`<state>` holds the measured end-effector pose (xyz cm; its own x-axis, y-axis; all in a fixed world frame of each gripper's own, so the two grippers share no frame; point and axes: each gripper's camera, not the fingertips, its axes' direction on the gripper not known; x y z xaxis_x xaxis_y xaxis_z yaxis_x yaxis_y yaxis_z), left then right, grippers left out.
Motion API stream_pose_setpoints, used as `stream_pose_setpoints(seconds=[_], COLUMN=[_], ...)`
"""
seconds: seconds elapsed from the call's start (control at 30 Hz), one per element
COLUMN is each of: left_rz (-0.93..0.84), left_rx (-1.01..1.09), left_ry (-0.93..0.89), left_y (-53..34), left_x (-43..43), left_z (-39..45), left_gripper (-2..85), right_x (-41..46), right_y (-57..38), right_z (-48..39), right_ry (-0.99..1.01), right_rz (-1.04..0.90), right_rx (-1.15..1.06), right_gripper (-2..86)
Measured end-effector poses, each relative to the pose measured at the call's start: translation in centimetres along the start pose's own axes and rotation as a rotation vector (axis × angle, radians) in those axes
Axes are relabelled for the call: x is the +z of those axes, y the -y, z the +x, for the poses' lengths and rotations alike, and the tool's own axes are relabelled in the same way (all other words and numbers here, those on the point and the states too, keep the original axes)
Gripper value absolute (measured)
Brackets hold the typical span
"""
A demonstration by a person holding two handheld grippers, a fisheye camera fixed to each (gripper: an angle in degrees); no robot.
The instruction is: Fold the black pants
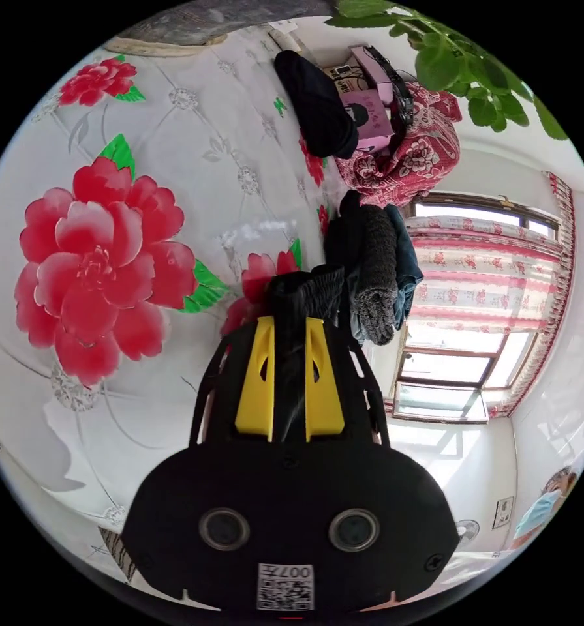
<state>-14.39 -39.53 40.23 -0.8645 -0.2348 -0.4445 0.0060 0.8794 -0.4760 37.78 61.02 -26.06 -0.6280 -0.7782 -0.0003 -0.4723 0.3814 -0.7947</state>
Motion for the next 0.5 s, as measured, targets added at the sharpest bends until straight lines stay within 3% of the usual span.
stream_pose_setpoints(seconds=[0.17,0.27,0.4,0.5], left_rz=[-0.049,-0.189,-0.561,-0.859], left_rx=[0.220,0.555,1.038,1.190], left_ry=[-0.179,-0.220,-0.341,-0.423], left_y=[-1.9,-5.1,-16.1,-25.8], left_x=[0.9,3.6,10.8,17.8], left_z=[6.1,15.3,27.3,30.2], left_gripper=[5.0,4.9,5.2,7.1], right_x=[-2.4,-4.9,-7.9,-9.3], right_y=[-2.2,-4.1,-6.9,-8.9], right_z=[4.7,8.5,13.4,17.4], right_ry=[-0.076,-0.090,-0.118,-0.120], right_rz=[0.060,0.166,0.314,0.398], right_rx=[0.136,0.256,0.386,0.481], right_gripper=[5.0,6.3,7.4,7.9])
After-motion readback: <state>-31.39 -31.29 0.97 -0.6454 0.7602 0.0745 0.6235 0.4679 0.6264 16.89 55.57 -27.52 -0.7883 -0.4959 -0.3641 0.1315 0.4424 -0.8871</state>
